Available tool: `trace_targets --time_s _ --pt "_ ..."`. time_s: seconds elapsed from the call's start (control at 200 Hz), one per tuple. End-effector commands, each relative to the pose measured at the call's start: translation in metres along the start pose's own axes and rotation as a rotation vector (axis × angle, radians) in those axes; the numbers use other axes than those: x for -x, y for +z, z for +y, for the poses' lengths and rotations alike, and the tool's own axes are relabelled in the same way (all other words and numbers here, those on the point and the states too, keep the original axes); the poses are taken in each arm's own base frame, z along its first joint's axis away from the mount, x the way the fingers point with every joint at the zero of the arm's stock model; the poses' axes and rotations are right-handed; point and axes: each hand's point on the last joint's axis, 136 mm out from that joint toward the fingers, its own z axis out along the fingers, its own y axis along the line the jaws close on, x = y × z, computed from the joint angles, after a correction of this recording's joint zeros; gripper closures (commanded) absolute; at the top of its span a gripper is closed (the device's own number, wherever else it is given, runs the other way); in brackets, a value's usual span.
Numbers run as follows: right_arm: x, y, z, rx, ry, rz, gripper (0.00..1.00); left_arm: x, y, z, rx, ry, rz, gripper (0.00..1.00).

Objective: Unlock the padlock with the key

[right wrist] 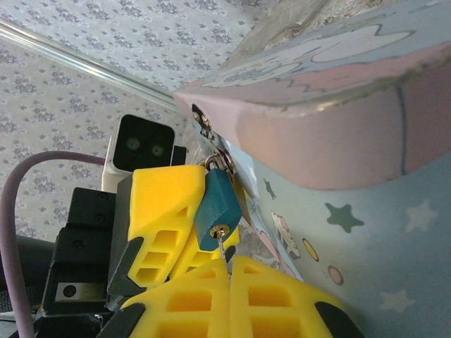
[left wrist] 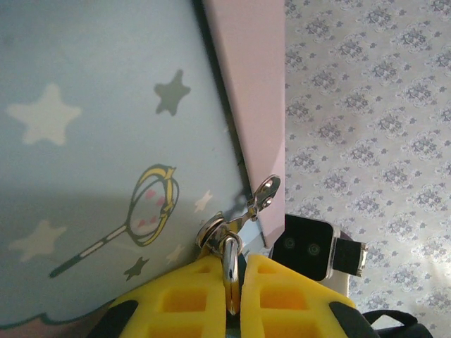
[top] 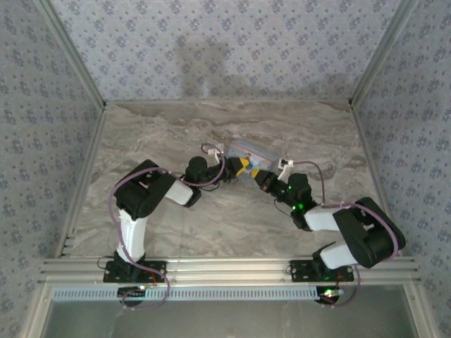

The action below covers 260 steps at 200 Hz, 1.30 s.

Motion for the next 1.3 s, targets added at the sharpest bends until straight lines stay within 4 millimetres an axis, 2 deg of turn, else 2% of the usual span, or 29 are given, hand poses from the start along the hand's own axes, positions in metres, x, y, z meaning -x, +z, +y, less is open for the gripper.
trace_targets --time_s 0.0,0.155,0.49,0.695,0.73,0.879,1.214,1.294 --pt "0.015 0.005 0.011 0.009 -0.024 -0.021 1.0 -0.007 0.006 -0.04 -0.133 0.072 0.049 1.0" --pt "0.02 0.008 0.012 0.019 -0.019 -0.013 1.0 -0.01 0.007 -0.042 -0.137 0.072 0.063 1.0" --pt "0.018 0.019 0.032 0.129 -0.018 0.047 1.0 -0.012 0.009 -0.041 -0.138 0.07 0.073 1.0" --pt "0.019 0.016 0.027 0.117 -0.028 0.042 1.0 -0.011 0.009 -0.039 -0.133 0.068 0.068 1.0" --pt "0.019 0.015 0.022 0.094 -0.025 0.042 1.0 -0.01 0.008 -0.039 -0.134 0.069 0.067 1.0" --pt "0.027 0.011 0.014 0.071 -0.017 0.029 1.0 -0.012 0.007 -0.04 -0.137 0.072 0.073 1.0" --pt "0.029 0.017 0.014 0.068 0.016 0.072 1.0 -0.012 0.008 -0.041 -0.138 0.076 0.074 1.0" --pt "0.028 0.015 0.007 0.057 0.035 0.077 1.0 -0.012 0.008 -0.041 -0.138 0.075 0.076 1.0"
